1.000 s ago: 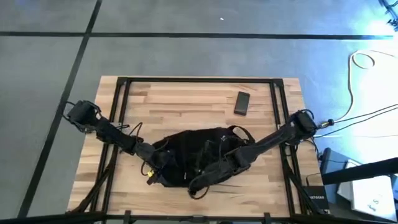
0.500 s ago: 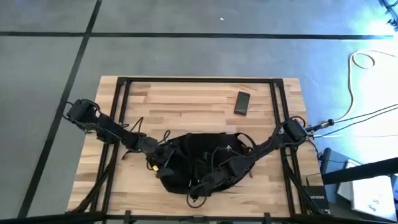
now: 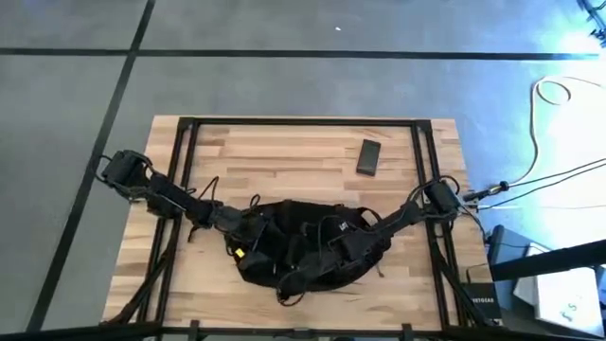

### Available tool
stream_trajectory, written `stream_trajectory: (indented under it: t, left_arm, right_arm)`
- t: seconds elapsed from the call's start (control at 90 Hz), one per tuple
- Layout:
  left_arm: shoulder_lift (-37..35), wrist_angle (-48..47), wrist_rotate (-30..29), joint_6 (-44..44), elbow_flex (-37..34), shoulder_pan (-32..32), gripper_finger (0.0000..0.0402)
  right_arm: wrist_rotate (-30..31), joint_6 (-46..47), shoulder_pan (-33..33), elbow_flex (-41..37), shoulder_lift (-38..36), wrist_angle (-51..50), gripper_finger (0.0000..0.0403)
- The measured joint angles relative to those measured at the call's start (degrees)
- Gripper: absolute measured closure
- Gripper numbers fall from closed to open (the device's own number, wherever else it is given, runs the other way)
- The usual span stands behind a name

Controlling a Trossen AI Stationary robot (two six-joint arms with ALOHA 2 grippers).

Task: Unpack backpack
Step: Adjust the black bag

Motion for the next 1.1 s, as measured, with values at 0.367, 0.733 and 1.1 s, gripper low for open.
stream_trajectory:
  t: [0.367, 0.733, 1.1]
  left_arm:
    - [-1.58, 5.39, 3.73, -1.6, -0.04, -0.51, 0.005]
    - [-12.91, 7.07, 8.5, 1.73, 0.02, -0.58, 0.005]
    - [-28.18, -8.97, 4.26, 7.28, 0.07, -0.58, 0.005]
  right_arm:
    - [13.69, -12.66, -2.11, 0.22, -0.04, 3.87, 0.0236]
    - [10.34, -23.9, -2.18, 0.28, -0.15, 14.75, 0.0236]
    - [-11.23, -24.2, -1.5, 0.3, -0.19, 23.38, 0.0236]
